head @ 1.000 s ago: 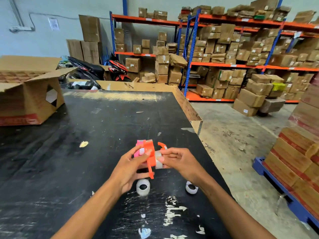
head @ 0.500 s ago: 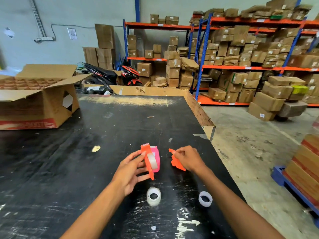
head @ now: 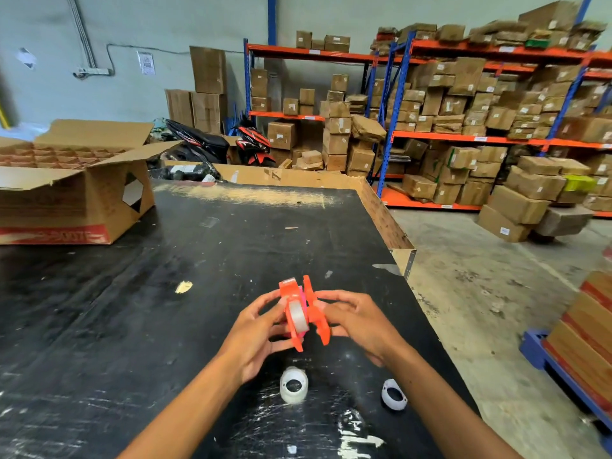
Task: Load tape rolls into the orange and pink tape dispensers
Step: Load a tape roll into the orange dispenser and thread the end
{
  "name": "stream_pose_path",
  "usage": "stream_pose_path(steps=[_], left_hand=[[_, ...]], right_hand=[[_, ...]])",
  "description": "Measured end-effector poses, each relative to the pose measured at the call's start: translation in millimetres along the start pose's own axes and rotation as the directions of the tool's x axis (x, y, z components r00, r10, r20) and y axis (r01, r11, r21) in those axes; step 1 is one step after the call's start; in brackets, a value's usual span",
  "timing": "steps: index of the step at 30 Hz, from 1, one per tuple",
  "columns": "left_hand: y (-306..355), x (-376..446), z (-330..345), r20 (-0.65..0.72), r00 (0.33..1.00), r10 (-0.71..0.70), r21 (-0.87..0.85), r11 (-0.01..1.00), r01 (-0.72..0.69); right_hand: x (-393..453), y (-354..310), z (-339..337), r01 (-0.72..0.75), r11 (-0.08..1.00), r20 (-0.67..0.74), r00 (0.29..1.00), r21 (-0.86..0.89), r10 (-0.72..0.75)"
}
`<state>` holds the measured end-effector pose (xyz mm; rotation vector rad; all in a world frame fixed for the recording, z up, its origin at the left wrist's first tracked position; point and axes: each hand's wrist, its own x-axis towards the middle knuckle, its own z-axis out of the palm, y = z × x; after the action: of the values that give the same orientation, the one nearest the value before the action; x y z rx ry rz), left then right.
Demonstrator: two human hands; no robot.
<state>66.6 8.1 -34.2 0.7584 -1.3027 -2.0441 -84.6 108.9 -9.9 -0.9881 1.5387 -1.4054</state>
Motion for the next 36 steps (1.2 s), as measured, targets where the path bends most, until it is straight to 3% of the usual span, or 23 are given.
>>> stream_pose_path(steps=[6,13,22,29,36], left_hand=[[-5,-6,7,0.07,0.997,0.02,0.013,1.0,-0.021],[-5,-16,15,0.11,0.992,0.066,0.031,0.997,-0.07],[-2,-30,16,0.116,0.987,0.108,0.0,0.994,-0.109],[1,-37,13,0.099,0.983,0.156,0.045,0.986,-0.161],[7,-39,12,0.113,0.979,0.169,0.077,0.981,-0.178]], right_hand=[[-23,-7,1,0.026,1.0,-0.045,0.999,-0.003,-0.026],[-41,-2,10,0.192,0.981,-0.148,0.97,-0.034,-0.195],[-53,4,27,0.297,0.955,-0.286,0.915,-0.006,-0.286],[-56,8,41,0.398,0.917,-0.297,0.871,-0.041,-0.391],[-58,8,45,0.413,0.908,-0.251,0.873,-0.073,-0.418]])
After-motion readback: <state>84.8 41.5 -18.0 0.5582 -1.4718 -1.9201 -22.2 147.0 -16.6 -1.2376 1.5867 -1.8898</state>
